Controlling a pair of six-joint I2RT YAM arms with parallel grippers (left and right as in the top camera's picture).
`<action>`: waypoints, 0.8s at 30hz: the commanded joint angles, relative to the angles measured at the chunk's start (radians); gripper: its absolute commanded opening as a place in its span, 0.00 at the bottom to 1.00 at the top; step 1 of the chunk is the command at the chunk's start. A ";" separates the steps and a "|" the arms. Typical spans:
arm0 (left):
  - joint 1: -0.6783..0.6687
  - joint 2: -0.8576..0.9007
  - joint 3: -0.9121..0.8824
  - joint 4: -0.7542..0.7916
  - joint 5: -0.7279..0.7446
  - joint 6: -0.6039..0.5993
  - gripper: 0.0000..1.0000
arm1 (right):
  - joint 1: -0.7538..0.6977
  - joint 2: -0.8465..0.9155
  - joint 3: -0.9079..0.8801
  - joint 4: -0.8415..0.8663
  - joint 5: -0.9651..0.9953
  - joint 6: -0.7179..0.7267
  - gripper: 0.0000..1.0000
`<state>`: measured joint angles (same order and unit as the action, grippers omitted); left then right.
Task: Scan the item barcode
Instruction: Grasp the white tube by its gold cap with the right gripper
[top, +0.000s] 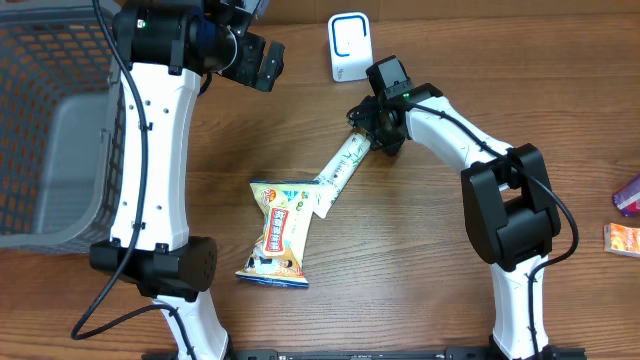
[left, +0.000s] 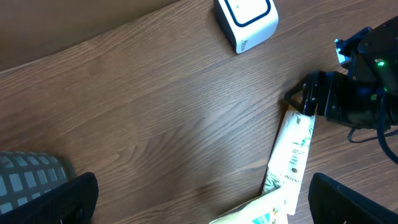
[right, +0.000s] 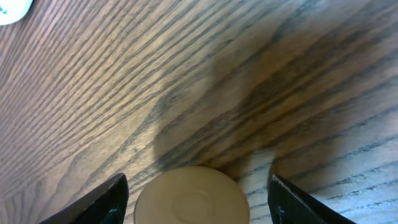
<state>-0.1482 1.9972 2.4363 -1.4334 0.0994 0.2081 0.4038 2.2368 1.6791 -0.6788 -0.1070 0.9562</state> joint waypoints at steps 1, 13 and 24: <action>0.004 -0.008 0.006 0.001 -0.003 -0.014 1.00 | 0.013 0.029 0.003 0.005 -0.003 -0.050 0.72; 0.004 -0.008 0.006 0.001 -0.003 -0.014 1.00 | 0.013 0.028 0.005 0.020 -0.123 -0.098 0.38; 0.004 -0.008 0.006 0.001 -0.003 -0.014 1.00 | 0.012 -0.112 0.005 -0.010 -0.137 -0.380 0.33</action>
<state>-0.1482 1.9972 2.4363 -1.4334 0.0994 0.2081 0.4084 2.2410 1.6791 -0.6758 -0.2298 0.7395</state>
